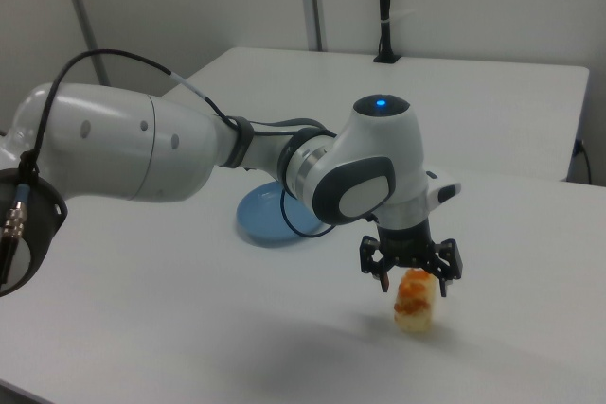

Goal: Put the bread on the table
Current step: 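Raise the open gripper up away from the bread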

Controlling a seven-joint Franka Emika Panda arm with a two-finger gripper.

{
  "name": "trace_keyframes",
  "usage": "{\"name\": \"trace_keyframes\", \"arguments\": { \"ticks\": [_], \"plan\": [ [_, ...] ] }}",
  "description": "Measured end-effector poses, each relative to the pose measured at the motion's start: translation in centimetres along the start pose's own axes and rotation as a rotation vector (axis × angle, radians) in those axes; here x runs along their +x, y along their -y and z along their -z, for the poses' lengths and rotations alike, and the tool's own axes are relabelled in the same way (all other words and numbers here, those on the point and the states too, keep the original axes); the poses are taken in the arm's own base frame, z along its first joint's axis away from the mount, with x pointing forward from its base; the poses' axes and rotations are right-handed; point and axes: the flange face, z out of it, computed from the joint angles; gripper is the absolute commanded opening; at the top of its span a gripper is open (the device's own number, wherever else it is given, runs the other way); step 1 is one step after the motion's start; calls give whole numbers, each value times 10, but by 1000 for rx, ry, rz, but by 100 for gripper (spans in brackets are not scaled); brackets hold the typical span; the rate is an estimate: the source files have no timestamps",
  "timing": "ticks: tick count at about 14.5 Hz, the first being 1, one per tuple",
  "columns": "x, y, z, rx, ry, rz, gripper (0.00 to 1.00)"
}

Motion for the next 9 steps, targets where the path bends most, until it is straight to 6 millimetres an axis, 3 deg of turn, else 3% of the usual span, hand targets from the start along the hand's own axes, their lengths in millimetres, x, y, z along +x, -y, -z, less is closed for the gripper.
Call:
{"name": "trace_keyframes", "arguments": {
  "ticks": [3,5,7,9],
  "plan": [
    [0,-2,12,-5,-18,-18,100],
    [1,-1,33,20,-60,-74,100],
    [3,7,72,73,-65,-162,100],
    [6,26,132,114,-49,-279,100]
  ]
}}
